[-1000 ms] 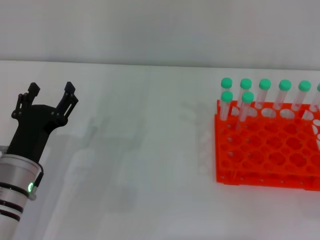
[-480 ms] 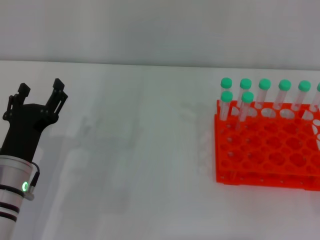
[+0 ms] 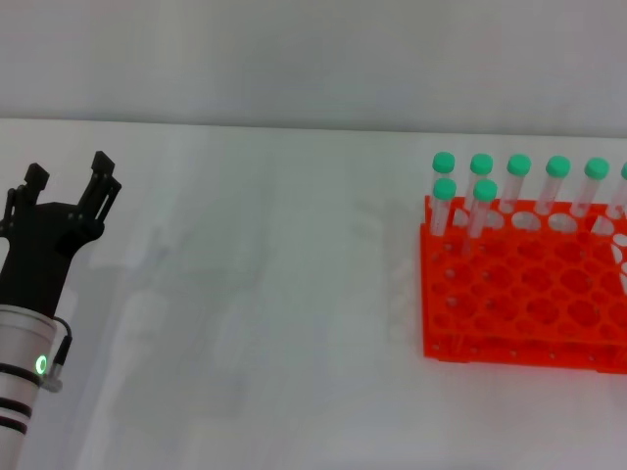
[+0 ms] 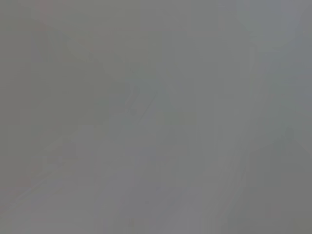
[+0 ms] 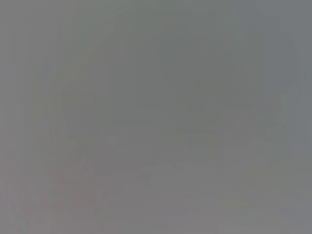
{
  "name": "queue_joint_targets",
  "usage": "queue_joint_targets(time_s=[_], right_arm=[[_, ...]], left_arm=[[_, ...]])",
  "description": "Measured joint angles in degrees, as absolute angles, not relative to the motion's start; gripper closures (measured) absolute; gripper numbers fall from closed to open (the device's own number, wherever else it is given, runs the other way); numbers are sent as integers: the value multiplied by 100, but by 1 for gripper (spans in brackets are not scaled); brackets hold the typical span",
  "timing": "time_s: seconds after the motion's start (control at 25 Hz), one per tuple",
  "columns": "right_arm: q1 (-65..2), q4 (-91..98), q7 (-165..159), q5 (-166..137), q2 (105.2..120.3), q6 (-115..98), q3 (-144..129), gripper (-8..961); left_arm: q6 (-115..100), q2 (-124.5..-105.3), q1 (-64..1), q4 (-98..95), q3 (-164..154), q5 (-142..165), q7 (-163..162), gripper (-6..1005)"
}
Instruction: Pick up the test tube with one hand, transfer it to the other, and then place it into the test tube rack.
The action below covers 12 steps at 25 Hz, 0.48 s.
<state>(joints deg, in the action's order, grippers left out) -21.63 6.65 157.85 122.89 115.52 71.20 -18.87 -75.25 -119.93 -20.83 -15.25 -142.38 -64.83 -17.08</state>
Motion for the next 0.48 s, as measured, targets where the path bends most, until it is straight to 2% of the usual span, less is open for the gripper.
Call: queue_joint_targets(time_s=[0.48], right_arm=[[-2212, 618, 15792, 12290, 11558, 7101, -1767, 79]], left_arm=[[-7524, -11979, -2141, -1492, -14238, -6659, -1714, 105]])
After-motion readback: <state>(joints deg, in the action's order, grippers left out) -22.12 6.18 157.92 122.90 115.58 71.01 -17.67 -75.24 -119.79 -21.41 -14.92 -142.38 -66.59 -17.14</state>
